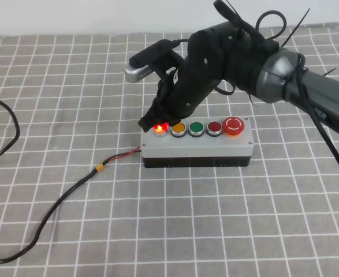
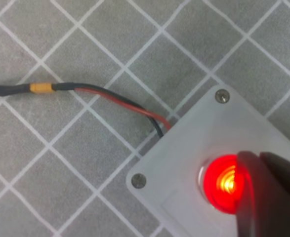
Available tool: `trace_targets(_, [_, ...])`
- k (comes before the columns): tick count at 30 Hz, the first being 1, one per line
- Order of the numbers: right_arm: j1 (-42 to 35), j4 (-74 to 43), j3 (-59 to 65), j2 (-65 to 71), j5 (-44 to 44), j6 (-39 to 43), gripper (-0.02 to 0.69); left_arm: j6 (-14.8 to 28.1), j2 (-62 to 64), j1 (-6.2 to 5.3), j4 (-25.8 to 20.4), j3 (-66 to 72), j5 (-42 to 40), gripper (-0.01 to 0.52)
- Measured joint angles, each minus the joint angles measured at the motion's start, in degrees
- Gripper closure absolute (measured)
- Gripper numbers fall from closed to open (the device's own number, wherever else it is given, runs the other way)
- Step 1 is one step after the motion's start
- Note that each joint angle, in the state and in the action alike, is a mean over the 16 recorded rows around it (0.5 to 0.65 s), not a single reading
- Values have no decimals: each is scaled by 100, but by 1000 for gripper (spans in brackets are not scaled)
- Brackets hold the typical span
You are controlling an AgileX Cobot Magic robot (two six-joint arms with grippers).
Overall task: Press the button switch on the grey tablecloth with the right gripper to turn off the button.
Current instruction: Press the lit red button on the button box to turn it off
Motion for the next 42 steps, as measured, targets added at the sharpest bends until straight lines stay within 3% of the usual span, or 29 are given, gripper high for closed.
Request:
trace_targets(19, [158, -451, -65, -476, 314, 43, 680, 0, 0, 0, 0, 0, 0, 517])
trace_targets(34, [154, -1546, 21, -3105, 1489, 442, 680, 0, 0, 0, 0, 0, 0, 517])
trace_targets(42, [149, -1924, 916, -4763, 1808, 927, 680, 0, 0, 0, 0, 0, 0, 517])
